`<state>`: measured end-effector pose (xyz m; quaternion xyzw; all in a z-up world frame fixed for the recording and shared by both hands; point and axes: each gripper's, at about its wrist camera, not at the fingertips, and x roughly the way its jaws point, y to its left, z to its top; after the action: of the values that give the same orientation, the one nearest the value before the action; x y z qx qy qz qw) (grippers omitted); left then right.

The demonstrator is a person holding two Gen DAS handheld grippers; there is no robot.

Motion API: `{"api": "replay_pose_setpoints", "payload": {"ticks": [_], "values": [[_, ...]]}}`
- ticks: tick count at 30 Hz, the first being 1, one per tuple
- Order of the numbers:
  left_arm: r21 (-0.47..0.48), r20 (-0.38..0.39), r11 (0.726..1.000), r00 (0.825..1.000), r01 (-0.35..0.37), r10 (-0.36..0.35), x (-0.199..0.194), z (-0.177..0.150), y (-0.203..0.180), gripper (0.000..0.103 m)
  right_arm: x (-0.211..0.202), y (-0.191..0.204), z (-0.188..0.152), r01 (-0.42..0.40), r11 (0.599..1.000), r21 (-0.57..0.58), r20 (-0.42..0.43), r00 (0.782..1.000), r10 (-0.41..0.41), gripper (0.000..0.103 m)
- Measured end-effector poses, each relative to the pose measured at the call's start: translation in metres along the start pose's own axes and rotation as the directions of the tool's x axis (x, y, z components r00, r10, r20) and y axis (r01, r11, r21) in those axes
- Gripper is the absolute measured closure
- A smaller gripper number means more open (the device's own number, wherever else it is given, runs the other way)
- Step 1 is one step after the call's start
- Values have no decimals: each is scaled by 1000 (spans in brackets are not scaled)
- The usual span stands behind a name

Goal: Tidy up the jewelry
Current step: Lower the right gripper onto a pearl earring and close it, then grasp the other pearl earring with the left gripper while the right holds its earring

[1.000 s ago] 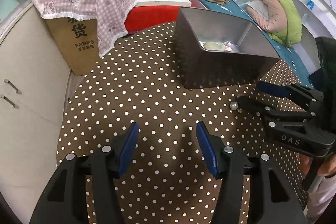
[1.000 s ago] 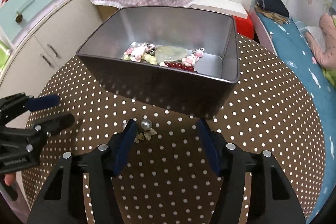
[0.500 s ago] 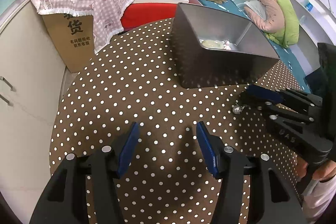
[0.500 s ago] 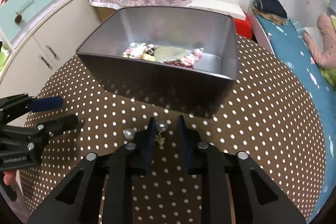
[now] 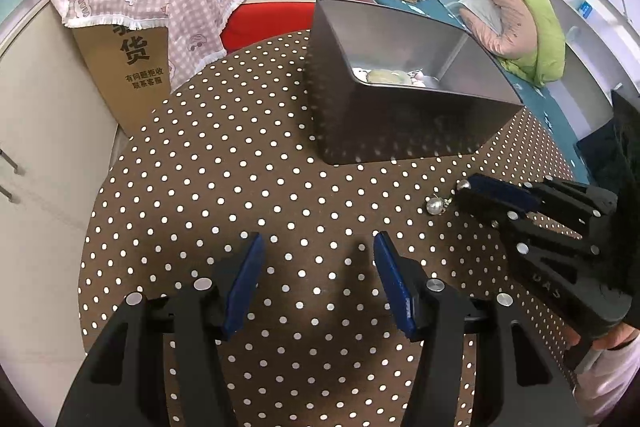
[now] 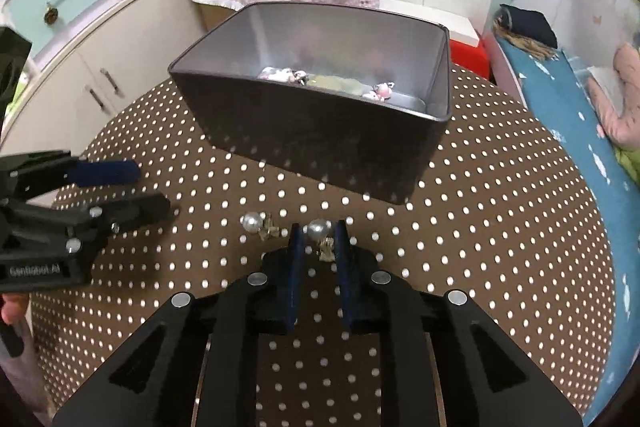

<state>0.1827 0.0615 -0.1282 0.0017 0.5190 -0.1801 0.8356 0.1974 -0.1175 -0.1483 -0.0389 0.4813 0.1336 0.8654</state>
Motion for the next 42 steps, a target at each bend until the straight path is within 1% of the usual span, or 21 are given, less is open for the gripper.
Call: {"api": "replay_pose_setpoints", "payload": {"ticks": [6,7,10,12,17,22,26,30,32,33,36,38,40,41,42], "values": [[-19,-2,1000,1000,11,-11,-1,0,2,48,1,0,3,-9,1000,-12,13,1000,9,87],[-23,-3,1000,1000,17,-18,-1,0,2,48,1,0,3,-11,1000,-12,15,1000,11,90],[-29,-11,998,999,51,-51,-1,1,-2,48,-1,-5,0,-52,999,3,7,999,52,91],[-22,-19,997,997,71,-71,1,1,-8,48,-3,-11,-1,-72,997,22,4,997,72,91],[3,-36,995,995,96,-96,5,5,-30,48,-16,-30,-5,-63,997,54,28,998,62,91],[54,-40,995,996,86,-84,11,11,-53,48,-28,-50,-10,-51,996,67,46,998,48,91],[98,-32,993,998,60,-57,16,15,-70,48,-34,-66,-16,-49,996,78,58,997,45,91],[88,-26,994,998,60,-58,21,16,-77,49,-38,-79,-18,-63,994,84,74,996,57,91],[99,-23,994,999,41,-39,25,16,-85,49,-39,-86,-19,-71,993,89,82,995,64,91],[111,-10,993,1000,28,-27,25,14,-87,53,-39,-88,-19,-74,993,92,84,994,67,91],[144,8,989,1000,-24,23,27,10,-95,57,-40,-94,-19,-89,991,98,99,992,79,91],[143,27,988,998,-64,60,27,9,-98,66,-41,-97,-20,-103,990,101,113,989,91,91],[134,39,986,995,-101,96,28,10,-96,89,-41,-98,-21,-113,988,102,119,988,101,91],[137,42,984,993,-117,112,28,11,-95,91,-40,-98,-22,-116,988,102,120,987,103,91],[138,40,984,994,-110,105,29,12,-94,91,-39,-99,-22,-120,988,101,120,987,108,91]]}}
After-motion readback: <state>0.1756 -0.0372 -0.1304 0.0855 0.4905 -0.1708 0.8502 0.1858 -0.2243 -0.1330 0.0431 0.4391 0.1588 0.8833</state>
